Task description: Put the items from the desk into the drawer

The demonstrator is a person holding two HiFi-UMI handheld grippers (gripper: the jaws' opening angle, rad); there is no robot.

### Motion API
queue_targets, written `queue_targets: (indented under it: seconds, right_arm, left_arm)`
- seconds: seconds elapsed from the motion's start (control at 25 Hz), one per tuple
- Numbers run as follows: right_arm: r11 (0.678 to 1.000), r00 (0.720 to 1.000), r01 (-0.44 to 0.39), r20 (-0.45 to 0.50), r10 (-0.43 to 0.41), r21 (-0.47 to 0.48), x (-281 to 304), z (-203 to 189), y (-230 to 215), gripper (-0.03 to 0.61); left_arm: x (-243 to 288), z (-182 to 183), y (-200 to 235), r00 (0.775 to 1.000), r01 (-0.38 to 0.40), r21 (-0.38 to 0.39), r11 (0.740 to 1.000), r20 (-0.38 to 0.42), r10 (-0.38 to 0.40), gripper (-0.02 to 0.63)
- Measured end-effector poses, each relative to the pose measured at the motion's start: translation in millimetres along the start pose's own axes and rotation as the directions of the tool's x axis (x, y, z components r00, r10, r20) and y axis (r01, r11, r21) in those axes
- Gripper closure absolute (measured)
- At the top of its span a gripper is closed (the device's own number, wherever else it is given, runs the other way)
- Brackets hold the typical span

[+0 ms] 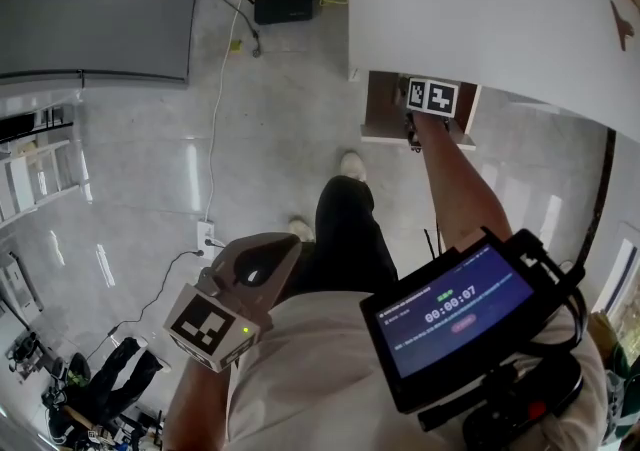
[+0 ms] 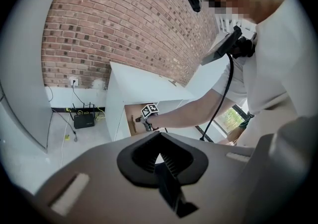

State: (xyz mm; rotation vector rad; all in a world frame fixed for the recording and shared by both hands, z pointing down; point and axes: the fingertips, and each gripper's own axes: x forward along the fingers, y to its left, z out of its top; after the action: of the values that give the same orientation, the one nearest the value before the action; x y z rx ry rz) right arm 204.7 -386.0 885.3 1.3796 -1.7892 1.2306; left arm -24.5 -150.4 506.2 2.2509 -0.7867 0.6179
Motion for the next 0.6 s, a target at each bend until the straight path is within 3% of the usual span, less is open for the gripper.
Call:
queue_targets:
  seconds: [0.4,0.6]
  right_arm:
    - [0.994,0.997,0.058,0.063,-0.053,-0.093,-98,6,34,0.515]
    - [0.994,0.995,0.037,0.092,-0.028,-0.102,-155,-12,74,0.538]
  left_arm:
    - [-50,12,-24,0.995,0.076,0.046,0.996,0.059,-0.079,0.606]
    - [-87,11,-37,0.989,0.109,0.083,0.991,0.095,-0.117,0.606]
